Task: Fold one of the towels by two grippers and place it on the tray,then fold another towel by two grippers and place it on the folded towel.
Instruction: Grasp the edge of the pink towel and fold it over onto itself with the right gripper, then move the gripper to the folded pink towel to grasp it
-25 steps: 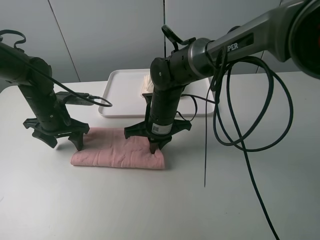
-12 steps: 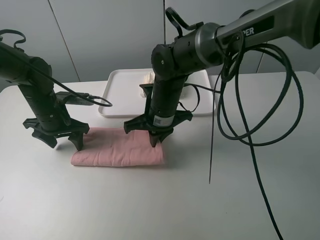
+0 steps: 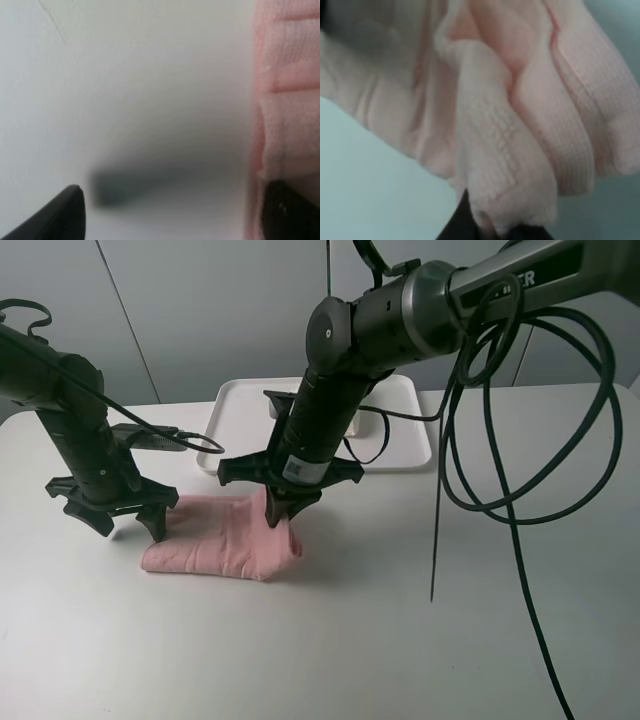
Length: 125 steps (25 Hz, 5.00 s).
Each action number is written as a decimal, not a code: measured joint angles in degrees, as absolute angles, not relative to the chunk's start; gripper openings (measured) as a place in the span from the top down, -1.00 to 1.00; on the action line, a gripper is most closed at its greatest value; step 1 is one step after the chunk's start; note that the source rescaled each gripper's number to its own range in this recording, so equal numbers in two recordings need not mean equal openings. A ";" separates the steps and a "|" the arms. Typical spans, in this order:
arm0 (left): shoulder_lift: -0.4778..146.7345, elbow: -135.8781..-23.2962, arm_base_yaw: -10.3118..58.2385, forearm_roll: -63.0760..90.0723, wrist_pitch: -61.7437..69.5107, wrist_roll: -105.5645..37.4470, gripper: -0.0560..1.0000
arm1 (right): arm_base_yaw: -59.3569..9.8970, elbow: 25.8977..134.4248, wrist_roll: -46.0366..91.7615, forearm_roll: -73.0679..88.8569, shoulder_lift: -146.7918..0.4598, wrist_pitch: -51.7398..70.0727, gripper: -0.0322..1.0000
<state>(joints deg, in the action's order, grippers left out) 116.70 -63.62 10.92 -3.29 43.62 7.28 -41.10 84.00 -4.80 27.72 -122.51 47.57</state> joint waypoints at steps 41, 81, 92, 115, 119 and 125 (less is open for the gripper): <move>116.70 -63.62 10.31 0.76 45.04 0.89 -0.86 | -43.37 83.69 28.80 78.82 -130.70 34.57 0.84; 107.13 -69.37 0.14 20.99 50.13 -16.43 -0.86 | -42.10 83.69 40.52 92.19 -130.70 39.97 -0.33; 107.13 -69.37 0.14 21.59 51.21 -16.68 -0.86 | -38.34 83.69 28.26 73.74 -130.70 35.22 -0.37; 107.13 -69.37 0.14 21.82 51.43 -17.92 -0.86 | -40.36 89.78 24.59 69.89 -137.75 36.78 -0.41; 107.13 -69.37 0.14 21.92 51.43 -18.04 -0.86 | -41.42 89.78 24.59 69.41 -137.75 36.21 -0.34; 107.13 -69.37 0.14 21.92 51.43 -18.04 -0.86 | -42.90 89.87 24.45 67.54 -137.75 34.45 0.34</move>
<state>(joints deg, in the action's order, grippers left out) 107.13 -69.37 0.14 21.92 51.43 -18.04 -42.90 89.87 24.45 67.54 -137.75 34.45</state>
